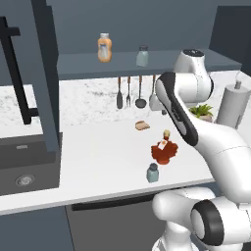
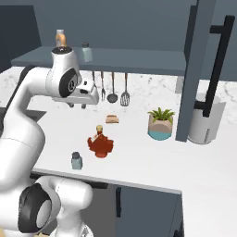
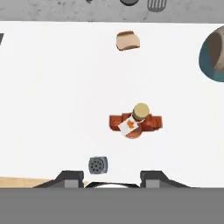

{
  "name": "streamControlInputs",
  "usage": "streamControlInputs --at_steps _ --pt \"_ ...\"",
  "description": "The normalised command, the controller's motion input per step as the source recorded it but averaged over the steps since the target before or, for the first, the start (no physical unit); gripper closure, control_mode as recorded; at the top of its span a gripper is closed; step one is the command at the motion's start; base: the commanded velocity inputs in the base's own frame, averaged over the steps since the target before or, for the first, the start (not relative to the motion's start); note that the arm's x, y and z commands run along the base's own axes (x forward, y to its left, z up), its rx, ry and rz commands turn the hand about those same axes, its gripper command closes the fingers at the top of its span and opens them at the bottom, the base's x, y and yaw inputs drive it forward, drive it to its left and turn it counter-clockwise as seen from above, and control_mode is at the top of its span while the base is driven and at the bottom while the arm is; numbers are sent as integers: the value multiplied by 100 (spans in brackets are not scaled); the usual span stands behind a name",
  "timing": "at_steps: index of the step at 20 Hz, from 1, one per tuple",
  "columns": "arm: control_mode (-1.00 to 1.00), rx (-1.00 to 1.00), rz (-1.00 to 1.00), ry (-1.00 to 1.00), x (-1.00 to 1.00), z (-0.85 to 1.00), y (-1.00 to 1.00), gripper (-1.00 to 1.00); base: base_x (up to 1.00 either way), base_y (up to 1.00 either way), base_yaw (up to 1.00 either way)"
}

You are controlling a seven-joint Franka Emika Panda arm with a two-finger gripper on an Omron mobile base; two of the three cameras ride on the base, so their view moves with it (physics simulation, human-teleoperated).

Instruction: Put the shaker and condiment bottle from the counter next to their counterparts in the cabinet.

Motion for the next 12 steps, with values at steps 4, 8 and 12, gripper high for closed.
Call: streamControlInputs --at_steps 4,8,12 --pt "-100 5 -1 -7 -25 0 -16 -100 0 0 0" --pt "-100 19 -4 -21 -66 -16 -58 -100 0 0 0" --pt "-100 28 1 -35 9 -35 -34 -100 0 0 0"
